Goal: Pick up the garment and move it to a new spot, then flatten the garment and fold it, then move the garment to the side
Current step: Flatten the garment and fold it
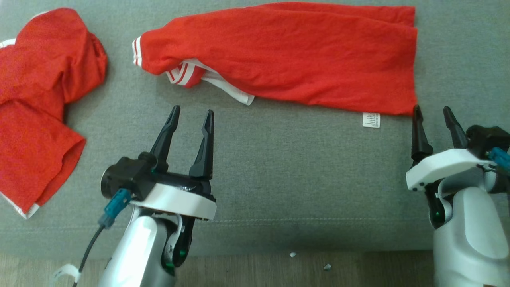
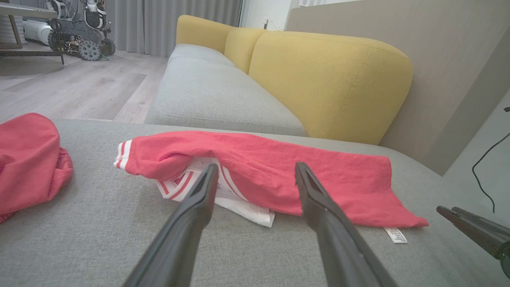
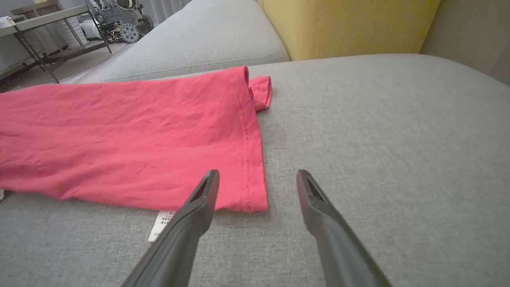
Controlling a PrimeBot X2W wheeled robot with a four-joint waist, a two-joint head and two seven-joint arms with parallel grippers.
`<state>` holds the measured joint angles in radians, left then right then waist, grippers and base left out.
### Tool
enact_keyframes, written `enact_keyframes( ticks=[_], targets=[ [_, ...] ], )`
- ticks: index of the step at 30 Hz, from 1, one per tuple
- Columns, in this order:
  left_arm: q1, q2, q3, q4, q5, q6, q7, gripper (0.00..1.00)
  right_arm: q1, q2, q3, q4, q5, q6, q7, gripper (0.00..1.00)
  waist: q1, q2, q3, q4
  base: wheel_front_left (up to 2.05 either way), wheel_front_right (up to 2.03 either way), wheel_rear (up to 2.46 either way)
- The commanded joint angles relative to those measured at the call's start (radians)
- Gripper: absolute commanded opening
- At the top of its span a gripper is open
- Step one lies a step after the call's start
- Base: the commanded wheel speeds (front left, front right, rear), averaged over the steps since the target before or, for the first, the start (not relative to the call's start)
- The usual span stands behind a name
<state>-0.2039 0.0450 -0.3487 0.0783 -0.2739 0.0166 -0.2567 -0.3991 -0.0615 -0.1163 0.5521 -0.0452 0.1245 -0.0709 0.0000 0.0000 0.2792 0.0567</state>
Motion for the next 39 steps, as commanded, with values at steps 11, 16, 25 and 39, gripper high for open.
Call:
enact_keyframes(
  ticks=[11, 16, 25, 39],
  targets=[
    [-0.068, 0.005, 0.017, -0.024, 0.015, -0.006, -0.005, 1.0, -0.097, 0.011, 0.008, 0.103, 0.12, 0.006, 0.011, 1.0, 0.0, 0.0, 0.06, 0.038, 0.0, 0.0, 0.0],
    [-0.079, 0.005, 0.016, -0.019, 0.019, -0.006, -0.005, 1.0, -0.127, 0.011, 0.03, 0.17, 0.142, 0.006, 0.011, 0.0, 0.0, 0.0, 0.066, 0.046, 0.0, 0.0, 0.0],
    [-0.052, 0.005, 0.041, -0.006, 0.026, -0.003, -0.005, 1.0, -0.132, 0.011, 0.098, 0.136, 0.109, 0.006, -0.064, 0.0, 0.0, 0.0, -0.011, 0.004, 0.0, 0.0, 0.0],
    [0.07, 0.005, 0.123, -0.007, 0.022, -0.003, -0.005, 1.0, 0.052, -0.041, 0.299, -0.394, 0.174, 0.006, 0.124, 0.0, 0.0, 0.0, -0.222, -0.131, 0.0, 0.0, 0.0]
  ],
)
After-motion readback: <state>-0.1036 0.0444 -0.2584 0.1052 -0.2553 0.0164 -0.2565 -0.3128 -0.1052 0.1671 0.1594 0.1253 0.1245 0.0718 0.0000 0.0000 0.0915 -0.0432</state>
